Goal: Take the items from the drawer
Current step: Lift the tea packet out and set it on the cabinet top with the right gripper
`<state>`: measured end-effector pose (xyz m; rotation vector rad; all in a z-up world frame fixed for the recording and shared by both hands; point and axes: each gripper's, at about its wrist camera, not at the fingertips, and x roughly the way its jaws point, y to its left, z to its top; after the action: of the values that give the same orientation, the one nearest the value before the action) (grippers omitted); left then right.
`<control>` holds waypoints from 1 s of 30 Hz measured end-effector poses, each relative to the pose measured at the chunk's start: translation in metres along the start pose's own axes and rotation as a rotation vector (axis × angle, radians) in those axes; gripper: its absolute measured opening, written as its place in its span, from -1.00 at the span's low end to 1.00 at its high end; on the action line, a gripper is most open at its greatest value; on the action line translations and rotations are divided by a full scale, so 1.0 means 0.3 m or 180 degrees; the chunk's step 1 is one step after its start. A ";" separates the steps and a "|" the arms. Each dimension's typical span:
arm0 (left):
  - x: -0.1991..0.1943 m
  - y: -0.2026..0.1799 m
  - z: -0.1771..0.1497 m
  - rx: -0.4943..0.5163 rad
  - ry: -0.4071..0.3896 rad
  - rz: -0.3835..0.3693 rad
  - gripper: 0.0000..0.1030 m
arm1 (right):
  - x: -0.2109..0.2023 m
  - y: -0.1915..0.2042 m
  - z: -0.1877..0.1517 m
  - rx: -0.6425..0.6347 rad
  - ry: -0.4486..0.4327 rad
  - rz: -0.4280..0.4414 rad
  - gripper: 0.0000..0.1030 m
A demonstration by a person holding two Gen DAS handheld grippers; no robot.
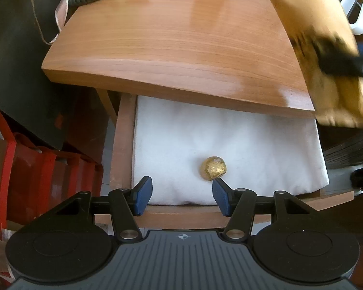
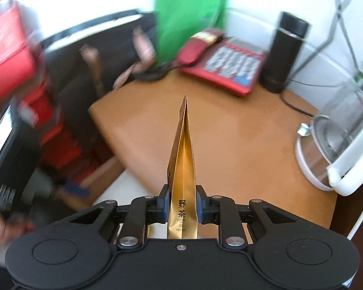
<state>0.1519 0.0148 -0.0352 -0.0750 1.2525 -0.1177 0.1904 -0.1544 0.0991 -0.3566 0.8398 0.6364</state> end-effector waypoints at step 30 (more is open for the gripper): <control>0.086 -0.041 0.051 0.0086 0.0150 0.0027 0.13 | 0.060 -0.213 -0.039 0.1026 -0.0451 -0.0155 -0.31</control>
<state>0.1738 -0.0008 -0.0532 -0.0438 1.2978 -0.1295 0.2341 -0.2024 0.0809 -0.0390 0.7803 0.4653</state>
